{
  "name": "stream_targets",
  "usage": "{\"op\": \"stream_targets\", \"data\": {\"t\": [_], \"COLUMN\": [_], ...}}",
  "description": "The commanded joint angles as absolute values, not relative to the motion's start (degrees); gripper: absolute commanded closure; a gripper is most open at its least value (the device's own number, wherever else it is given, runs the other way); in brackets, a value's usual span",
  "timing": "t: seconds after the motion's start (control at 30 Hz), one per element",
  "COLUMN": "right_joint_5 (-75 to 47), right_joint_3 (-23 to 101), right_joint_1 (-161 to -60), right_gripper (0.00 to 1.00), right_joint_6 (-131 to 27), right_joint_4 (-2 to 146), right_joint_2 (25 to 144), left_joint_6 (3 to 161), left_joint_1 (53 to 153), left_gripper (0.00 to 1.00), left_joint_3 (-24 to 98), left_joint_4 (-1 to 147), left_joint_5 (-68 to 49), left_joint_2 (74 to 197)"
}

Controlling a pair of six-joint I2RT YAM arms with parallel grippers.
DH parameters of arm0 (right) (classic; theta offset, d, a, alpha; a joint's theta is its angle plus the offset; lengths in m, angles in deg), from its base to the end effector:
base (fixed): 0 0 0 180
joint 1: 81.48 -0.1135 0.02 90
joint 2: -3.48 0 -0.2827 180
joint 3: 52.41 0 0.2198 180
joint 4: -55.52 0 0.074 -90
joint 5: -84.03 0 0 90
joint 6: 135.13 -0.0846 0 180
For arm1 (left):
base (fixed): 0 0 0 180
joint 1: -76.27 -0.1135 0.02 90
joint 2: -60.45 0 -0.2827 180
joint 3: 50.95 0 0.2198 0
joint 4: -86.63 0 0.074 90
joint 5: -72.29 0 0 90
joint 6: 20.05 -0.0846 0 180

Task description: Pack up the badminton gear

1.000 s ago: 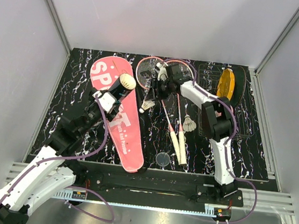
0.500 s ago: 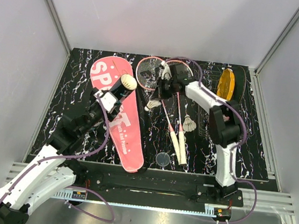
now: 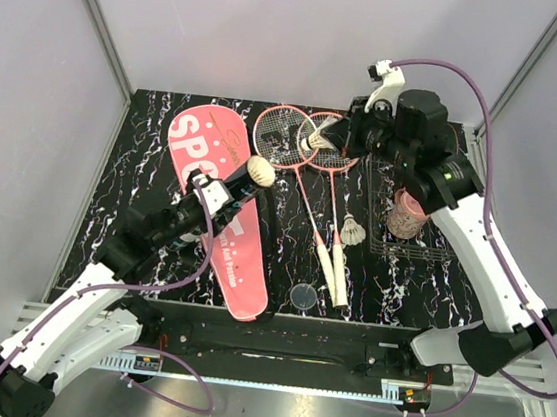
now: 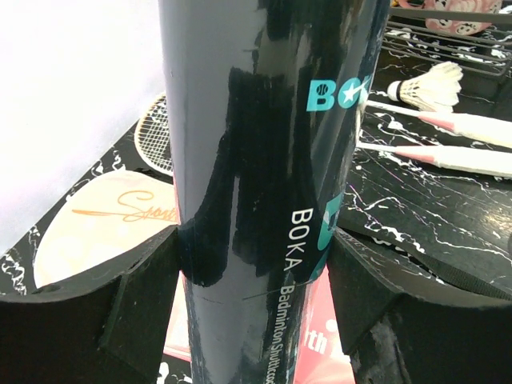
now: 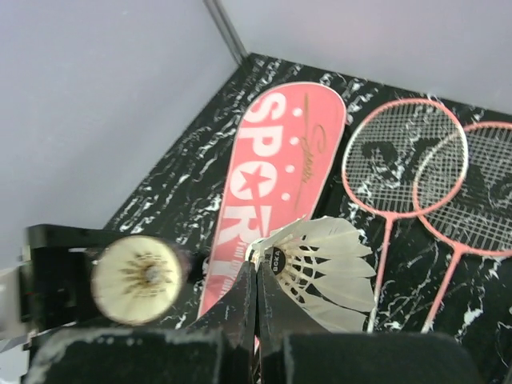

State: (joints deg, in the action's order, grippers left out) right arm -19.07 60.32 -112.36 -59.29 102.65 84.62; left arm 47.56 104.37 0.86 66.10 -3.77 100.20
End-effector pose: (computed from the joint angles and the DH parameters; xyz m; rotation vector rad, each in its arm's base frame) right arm 0.2600 0.1778 0.4661 -0.4394 1.8519 0.7529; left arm 0.1421 -0.0990 0.3172 0.8938 1.4723 -0.2827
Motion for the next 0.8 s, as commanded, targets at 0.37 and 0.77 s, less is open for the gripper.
{"op": "stream_targets", "data": {"t": [0.37, 0.77], "right_joint_5": [-19.77, -30.74], "right_joint_3": [62.66, 59.32], "right_joint_1": [-123.93, -125.17], "right_gripper": [1.00, 1.00], "right_joint_6": [-59.11, -65.77], "right_joint_4": [102.74, 98.26], "right_joint_2": [84.16, 87.59], "left_joint_6": [46.84, 47.10], "left_joint_1": [104.48, 104.48], "left_gripper": [1.00, 1.00], "left_joint_3": [3.21, 3.30], "left_joint_4": [68.06, 68.15], "left_joint_5": [1.80, 2.25], "left_joint_2": [102.03, 101.76]}}
